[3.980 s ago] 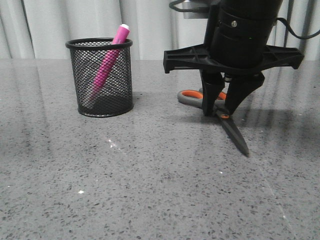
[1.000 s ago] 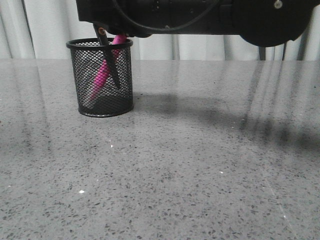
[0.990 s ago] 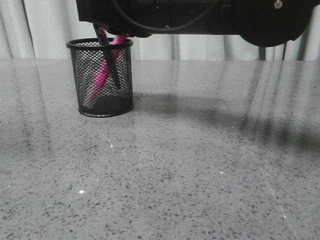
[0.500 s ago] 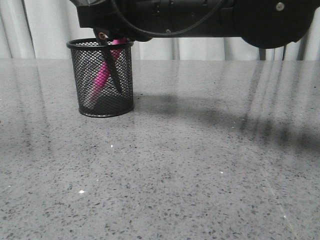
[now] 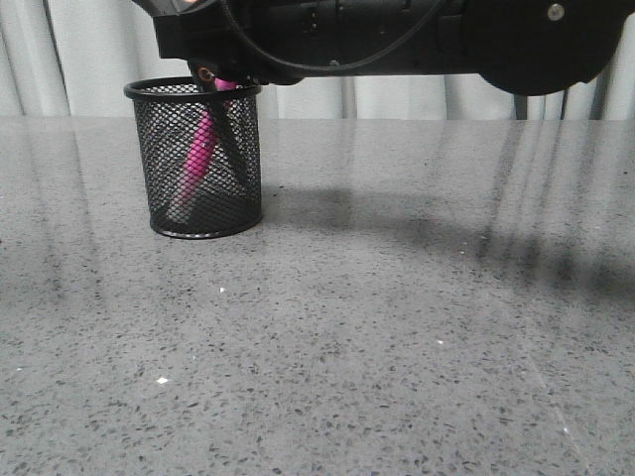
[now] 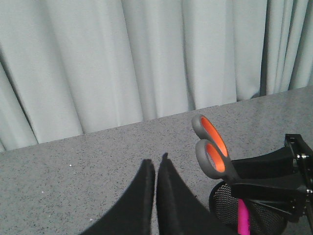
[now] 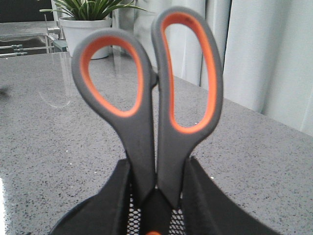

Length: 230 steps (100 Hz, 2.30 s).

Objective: Put pen and scissors into bin
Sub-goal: 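Lower the scissors blades-first into the cup and release with the right gripper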

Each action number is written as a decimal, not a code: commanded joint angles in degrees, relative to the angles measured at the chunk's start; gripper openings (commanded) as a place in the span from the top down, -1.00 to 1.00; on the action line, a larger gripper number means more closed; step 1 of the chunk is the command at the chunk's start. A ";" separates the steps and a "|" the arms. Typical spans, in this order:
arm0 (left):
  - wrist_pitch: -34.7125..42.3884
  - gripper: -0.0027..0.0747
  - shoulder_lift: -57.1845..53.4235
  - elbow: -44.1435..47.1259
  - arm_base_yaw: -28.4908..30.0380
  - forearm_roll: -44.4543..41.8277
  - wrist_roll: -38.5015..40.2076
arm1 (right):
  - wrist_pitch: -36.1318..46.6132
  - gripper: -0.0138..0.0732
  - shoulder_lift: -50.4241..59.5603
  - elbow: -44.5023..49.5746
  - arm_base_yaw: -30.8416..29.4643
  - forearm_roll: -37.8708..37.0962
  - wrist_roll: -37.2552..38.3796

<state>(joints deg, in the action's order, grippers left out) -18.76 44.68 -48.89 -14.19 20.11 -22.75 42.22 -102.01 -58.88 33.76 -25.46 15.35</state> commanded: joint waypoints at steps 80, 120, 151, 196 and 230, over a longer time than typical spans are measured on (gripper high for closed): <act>4.30 0.99 -0.39 -1.55 0.06 0.98 0.68 | 14.40 0.85 -1.76 -1.53 0.00 1.22 -0.66; 4.30 0.99 -0.39 -1.55 0.06 0.98 0.68 | 13.00 0.85 -1.76 -1.53 0.00 0.83 -0.66; 4.30 0.99 -0.39 -1.55 0.06 0.98 0.68 | 12.50 0.70 -1.76 -1.53 0.00 0.83 -0.66; 4.30 0.99 -0.39 -1.55 0.06 0.98 0.68 | 14.14 -0.02 -1.76 -1.53 0.00 0.71 -0.66; 4.30 0.99 -0.39 -1.55 0.06 0.98 0.68 | 16.96 -0.05 -1.76 -1.42 0.00 0.63 -0.66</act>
<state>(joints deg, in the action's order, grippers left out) -18.76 44.68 -48.89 -14.19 20.21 -22.75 53.02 -106.52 -58.88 33.76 -25.23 15.35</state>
